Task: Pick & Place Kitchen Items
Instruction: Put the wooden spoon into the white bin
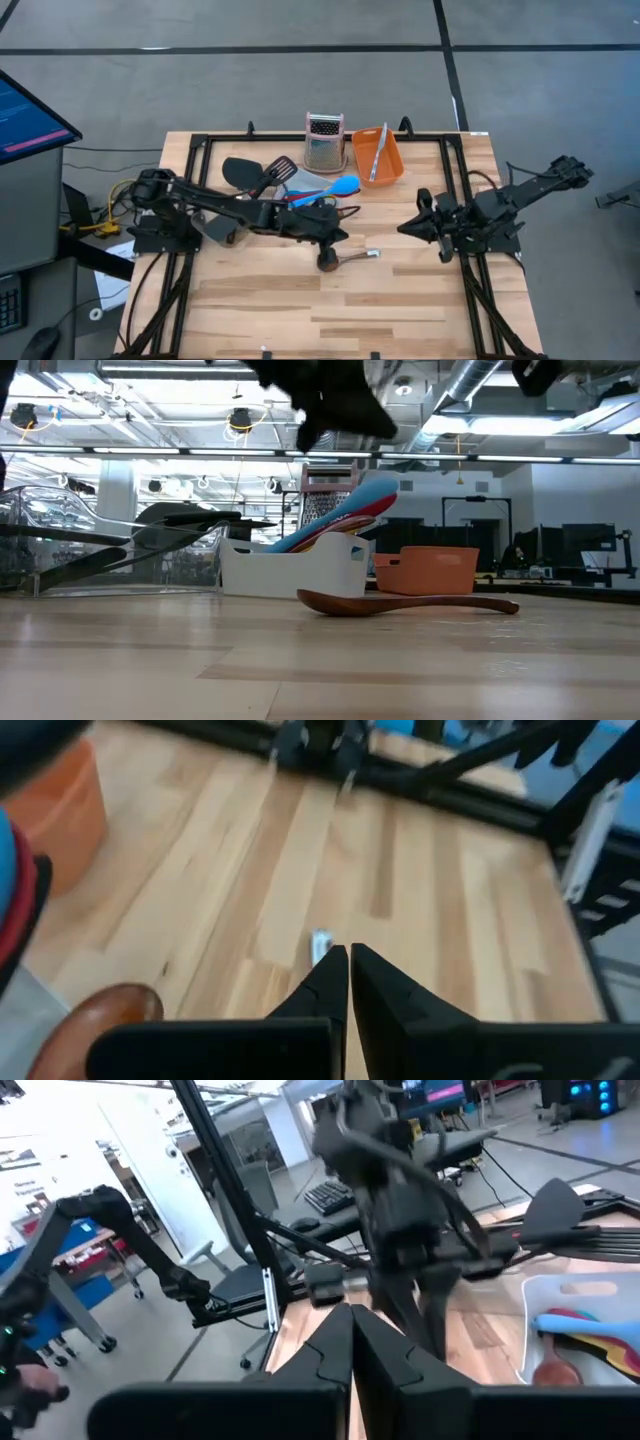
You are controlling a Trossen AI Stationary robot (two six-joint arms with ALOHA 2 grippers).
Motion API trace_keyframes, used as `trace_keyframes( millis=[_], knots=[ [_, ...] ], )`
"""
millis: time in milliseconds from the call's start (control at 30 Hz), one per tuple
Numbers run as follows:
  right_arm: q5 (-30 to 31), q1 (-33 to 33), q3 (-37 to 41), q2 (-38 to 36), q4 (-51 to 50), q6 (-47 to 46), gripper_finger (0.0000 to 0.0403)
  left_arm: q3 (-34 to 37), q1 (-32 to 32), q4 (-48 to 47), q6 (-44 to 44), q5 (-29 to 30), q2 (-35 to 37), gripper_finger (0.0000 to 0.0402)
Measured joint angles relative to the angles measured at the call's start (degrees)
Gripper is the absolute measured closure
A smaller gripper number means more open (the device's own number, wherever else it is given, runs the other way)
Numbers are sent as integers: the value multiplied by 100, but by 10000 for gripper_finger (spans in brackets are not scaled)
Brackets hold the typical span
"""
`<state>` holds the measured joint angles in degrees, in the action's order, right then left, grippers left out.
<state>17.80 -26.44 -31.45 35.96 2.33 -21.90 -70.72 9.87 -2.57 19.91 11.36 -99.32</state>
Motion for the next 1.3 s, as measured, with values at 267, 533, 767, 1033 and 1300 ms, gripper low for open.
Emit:
trace_keyframes(
  millis=[267, 533, 767, 1033, 1300],
  knots=[
    [2, -1, 333, -584, -73, 1, 403, -449, -61, 8, 263, -288, -921, 400],
    [4, -2, 527, -947, -153, -1, 403, -1934, -68, -738, -36, -579, -1903, 400],
    [9, -2, 527, -1168, -451, -1, 403, -2479, -94, -1777, -149, -551, -2361, 400],
    [15, -2, 527, -1210, -640, -7, 403, -2421, -94, -1856, -157, -525, -2458, 397],
    [13, -7, 527, -1208, -760, -59, 403, -2417, -94, -1837, -154, -520, -2458, 361]
  ],
)
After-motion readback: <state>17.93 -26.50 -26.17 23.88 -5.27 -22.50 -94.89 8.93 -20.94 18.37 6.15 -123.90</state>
